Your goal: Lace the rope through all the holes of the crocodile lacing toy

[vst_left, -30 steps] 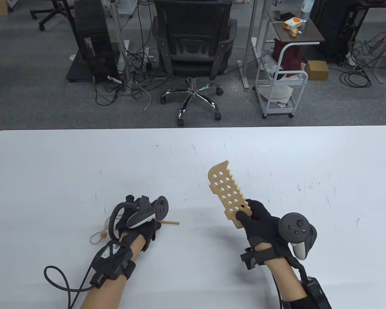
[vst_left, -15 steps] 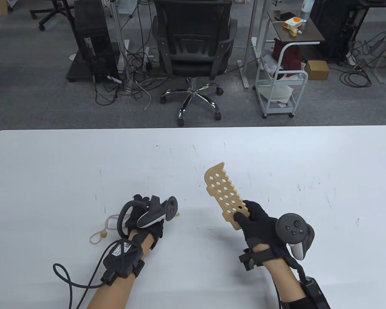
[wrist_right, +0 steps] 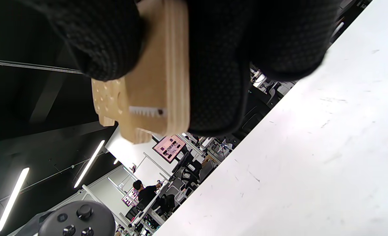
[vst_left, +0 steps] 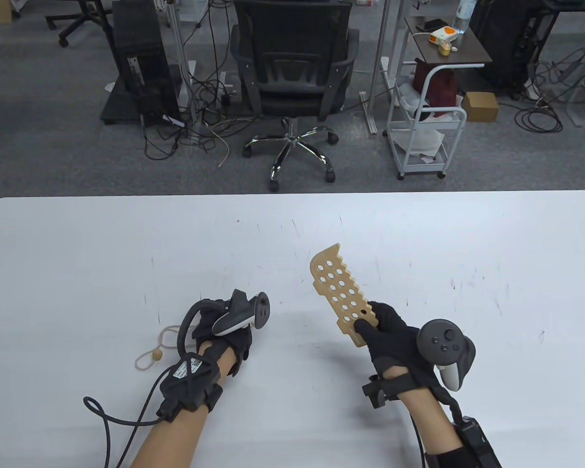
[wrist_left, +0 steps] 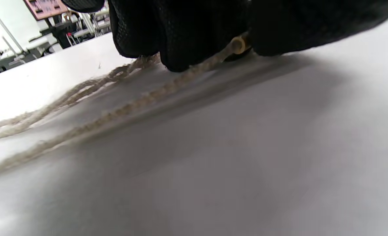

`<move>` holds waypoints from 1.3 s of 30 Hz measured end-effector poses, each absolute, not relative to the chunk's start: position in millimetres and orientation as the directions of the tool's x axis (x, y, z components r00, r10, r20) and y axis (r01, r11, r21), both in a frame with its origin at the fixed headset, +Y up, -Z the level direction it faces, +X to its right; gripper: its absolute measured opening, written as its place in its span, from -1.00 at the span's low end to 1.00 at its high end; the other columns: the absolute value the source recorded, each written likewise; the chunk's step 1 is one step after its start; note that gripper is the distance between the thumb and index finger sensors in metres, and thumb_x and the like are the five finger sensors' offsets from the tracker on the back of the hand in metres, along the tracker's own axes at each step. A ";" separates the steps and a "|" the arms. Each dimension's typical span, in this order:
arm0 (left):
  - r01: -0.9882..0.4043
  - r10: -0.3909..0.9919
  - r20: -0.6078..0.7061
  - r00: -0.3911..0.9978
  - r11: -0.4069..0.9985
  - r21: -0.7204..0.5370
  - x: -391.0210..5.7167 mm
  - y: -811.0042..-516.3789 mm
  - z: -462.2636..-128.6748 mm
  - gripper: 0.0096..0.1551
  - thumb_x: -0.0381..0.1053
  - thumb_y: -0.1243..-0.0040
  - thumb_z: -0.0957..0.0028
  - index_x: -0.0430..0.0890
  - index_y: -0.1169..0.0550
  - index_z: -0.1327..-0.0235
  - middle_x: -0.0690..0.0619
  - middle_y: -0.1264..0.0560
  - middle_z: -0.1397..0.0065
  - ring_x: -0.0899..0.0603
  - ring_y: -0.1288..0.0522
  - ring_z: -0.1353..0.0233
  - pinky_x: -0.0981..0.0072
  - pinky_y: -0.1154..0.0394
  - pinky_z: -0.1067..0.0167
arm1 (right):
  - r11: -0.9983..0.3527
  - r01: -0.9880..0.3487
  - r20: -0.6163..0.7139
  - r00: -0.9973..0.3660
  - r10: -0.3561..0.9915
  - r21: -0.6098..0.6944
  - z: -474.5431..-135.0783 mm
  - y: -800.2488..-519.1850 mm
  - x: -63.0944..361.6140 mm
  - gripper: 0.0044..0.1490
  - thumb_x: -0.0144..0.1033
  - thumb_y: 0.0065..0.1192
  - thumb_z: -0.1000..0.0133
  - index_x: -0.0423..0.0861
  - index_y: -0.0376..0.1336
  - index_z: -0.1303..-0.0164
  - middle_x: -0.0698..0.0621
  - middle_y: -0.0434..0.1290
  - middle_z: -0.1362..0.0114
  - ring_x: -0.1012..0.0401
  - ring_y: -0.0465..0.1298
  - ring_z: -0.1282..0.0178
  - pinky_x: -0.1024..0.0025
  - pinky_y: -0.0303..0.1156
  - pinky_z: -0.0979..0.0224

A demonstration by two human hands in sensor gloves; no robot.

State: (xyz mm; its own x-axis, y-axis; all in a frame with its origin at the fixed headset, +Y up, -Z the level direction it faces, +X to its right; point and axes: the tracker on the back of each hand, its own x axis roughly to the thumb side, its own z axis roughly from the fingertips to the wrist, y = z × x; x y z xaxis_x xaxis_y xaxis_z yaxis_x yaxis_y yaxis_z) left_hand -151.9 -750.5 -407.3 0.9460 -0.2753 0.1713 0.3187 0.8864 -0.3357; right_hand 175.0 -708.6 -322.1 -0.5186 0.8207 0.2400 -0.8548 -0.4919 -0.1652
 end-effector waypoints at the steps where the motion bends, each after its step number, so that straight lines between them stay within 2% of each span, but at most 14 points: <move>1: 0.320 -0.276 0.171 0.946 0.881 -0.350 -152.9 -750.8 -407.6 -0.50 0.26 -0.29 0.10 0.05 -0.60 -0.02 0.03 -0.59 -0.18 -0.26 -0.43 -0.49 -0.27 -0.18 -0.54 | -0.492 -0.854 0.238 -0.519 0.821 -0.166 -322.5 -709.0 175.1 -0.38 -0.15 0.41 0.02 -0.15 0.31 -0.19 0.03 0.64 -0.02 0.11 0.75 0.15 0.09 0.56 -0.03; 7: 0.221 -0.178 0.157 0.971 0.917 -0.331 -163.2 -746.6 -402.4 -0.52 0.31 -0.12 0.10 0.09 -0.61 0.07 0.06 -0.62 -0.11 -0.24 -0.48 -0.43 -0.25 -0.23 -0.51 | -0.487 -0.855 0.227 -0.517 0.825 -0.176 -323.1 -710.3 178.9 -0.38 -0.16 0.41 0.02 -0.15 0.31 -0.19 0.03 0.63 -0.02 0.11 0.75 0.15 0.09 0.56 -0.03; 10: 0.182 -0.136 0.163 0.977 0.931 -0.316 -167.5 -740.4 -395.3 -0.51 0.25 -0.10 0.06 0.07 -0.57 -0.05 0.05 -0.58 -0.16 -0.24 -0.46 -0.44 -0.25 -0.21 -0.52 | -0.486 -0.855 0.222 -0.517 0.827 -0.180 -323.4 -710.9 179.9 -0.38 -0.16 0.41 0.02 -0.15 0.31 -0.19 0.02 0.63 -0.02 0.10 0.75 0.15 0.08 0.56 -0.03; 14: 0.133 -0.089 0.192 0.977 0.964 -0.232 -174.3 -725.8 -385.8 -0.47 0.23 -0.09 0.19 0.11 -0.59 -0.02 0.10 -0.63 -0.07 -0.19 -0.54 -0.36 -0.22 -0.27 -0.49 | -0.494 -0.852 0.219 -0.523 0.824 -0.175 -323.6 -710.9 179.4 -0.38 -0.16 0.41 0.02 -0.15 0.31 -0.19 0.02 0.64 -0.01 0.10 0.75 0.16 0.08 0.56 -0.03; 21: -0.091 0.106 0.216 0.971 0.993 -0.079 -195.3 -689.9 -368.9 -0.46 0.29 -0.14 0.24 0.10 -0.69 0.09 0.11 -0.69 0.01 -0.17 -0.60 -0.30 -0.19 -0.32 -0.46 | -0.528 -0.834 0.226 -0.552 0.803 -0.161 -324.5 -712.0 175.9 -0.39 -0.13 0.41 0.02 -0.11 0.33 -0.20 0.04 0.65 -0.02 0.13 0.77 0.16 0.12 0.58 -0.03; 27: -0.263 0.236 0.243 0.941 0.961 0.088 -215.2 -667.0 -350.2 -0.47 0.29 -0.17 0.26 0.11 -0.72 0.14 0.11 -0.71 0.02 -0.17 -0.61 -0.30 -0.18 -0.34 -0.45 | -0.521 -0.837 0.223 -0.547 0.807 -0.168 -324.7 -712.1 176.9 -0.37 -0.15 0.44 0.04 -0.16 0.33 -0.17 0.02 0.66 0.00 0.11 0.77 0.18 0.10 0.58 -0.02; 30: -0.320 0.277 0.244 0.929 0.935 0.155 -221.6 -666.9 -336.4 -0.50 0.21 -0.18 0.23 0.10 -0.69 0.08 0.09 -0.68 -0.06 -0.20 -0.57 -0.36 -0.20 -0.32 -0.46 | -0.527 -0.834 0.222 -0.552 0.804 -0.167 -324.8 -712.3 176.9 -0.38 -0.14 0.46 0.04 -0.15 0.34 -0.17 0.02 0.66 0.01 0.11 0.77 0.19 0.09 0.58 -0.01; 34: -0.319 0.277 0.235 0.932 0.933 0.168 -224.6 -674.6 -321.7 -0.50 0.10 -0.16 0.18 0.09 -0.62 -0.04 0.07 -0.62 -0.17 -0.22 -0.53 -0.40 -0.23 -0.28 -0.48 | -0.546 -0.821 0.224 -0.570 0.790 -0.164 -324.6 -712.3 175.7 -0.39 -0.12 0.44 0.04 -0.14 0.35 -0.15 0.04 0.67 0.02 0.14 0.78 0.20 0.12 0.60 0.00; 39: -0.356 0.310 0.248 0.918 0.919 0.168 -232.4 -676.9 -311.7 -0.50 0.12 -0.17 0.18 0.09 -0.62 -0.05 0.08 -0.62 -0.16 -0.21 -0.54 -0.39 -0.22 -0.30 -0.48 | -0.569 -0.806 0.236 -0.592 0.770 -0.164 -323.6 -711.1 174.4 -0.40 -0.08 0.41 0.02 -0.12 0.35 -0.15 0.07 0.67 0.01 0.19 0.80 0.21 0.19 0.64 0.02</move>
State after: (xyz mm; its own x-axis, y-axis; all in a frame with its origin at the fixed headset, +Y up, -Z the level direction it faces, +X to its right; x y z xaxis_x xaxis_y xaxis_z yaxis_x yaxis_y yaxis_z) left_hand -232.4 -676.9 -311.7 0.9179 0.3102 0.2475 -0.3559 0.9194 0.1676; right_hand 174.4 -711.1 -323.6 -0.5925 0.7701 0.2363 -0.8055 -0.5694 -0.1639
